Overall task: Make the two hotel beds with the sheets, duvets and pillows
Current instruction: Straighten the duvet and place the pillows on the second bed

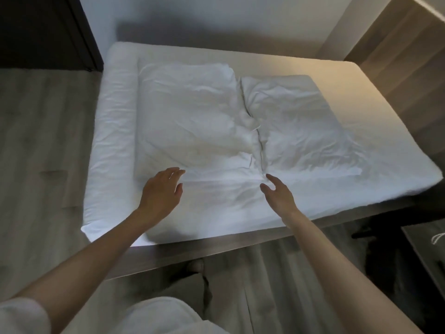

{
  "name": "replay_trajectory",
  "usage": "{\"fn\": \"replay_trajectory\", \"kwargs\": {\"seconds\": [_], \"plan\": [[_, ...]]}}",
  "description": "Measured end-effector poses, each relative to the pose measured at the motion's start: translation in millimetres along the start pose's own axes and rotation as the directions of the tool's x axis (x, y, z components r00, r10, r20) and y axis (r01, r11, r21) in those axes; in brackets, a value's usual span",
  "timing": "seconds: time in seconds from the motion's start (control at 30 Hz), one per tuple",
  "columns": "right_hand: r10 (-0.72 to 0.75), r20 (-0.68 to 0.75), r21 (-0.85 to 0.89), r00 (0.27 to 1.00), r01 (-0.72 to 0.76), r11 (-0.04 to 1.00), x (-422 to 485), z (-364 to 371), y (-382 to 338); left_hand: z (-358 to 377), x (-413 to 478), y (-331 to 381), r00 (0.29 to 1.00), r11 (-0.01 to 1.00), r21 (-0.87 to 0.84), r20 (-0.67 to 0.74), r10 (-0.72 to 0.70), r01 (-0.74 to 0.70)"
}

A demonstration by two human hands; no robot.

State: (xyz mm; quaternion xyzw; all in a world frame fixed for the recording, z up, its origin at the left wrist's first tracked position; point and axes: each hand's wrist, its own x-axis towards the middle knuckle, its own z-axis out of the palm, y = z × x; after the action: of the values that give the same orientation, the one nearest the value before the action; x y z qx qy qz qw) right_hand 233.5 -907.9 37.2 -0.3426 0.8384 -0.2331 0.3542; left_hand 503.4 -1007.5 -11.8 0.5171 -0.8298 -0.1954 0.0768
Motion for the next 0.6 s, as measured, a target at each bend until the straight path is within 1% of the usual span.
{"fn": "replay_trajectory", "kwargs": {"seconds": [0.1,0.33,0.47,0.6], "plan": [[0.011,0.04,0.015,0.999,-0.012,1.0,37,-2,-2,15,32,2,0.998,0.999,-0.014,0.028,-0.05,0.05],[0.069,0.133,0.098,0.989,-0.082,0.992,125,13,2,51,96,-2,0.979,0.987,0.047,0.123,-0.16,0.155],[0.107,0.161,0.094,0.981,-0.123,0.988,181,30,13,84,123,-9,0.947,0.969,0.088,0.21,-0.245,0.231],[0.163,0.226,0.12,0.96,-0.193,0.974,239,50,27,119,143,-13,0.911,0.957,0.049,0.294,-0.289,0.287]]}}
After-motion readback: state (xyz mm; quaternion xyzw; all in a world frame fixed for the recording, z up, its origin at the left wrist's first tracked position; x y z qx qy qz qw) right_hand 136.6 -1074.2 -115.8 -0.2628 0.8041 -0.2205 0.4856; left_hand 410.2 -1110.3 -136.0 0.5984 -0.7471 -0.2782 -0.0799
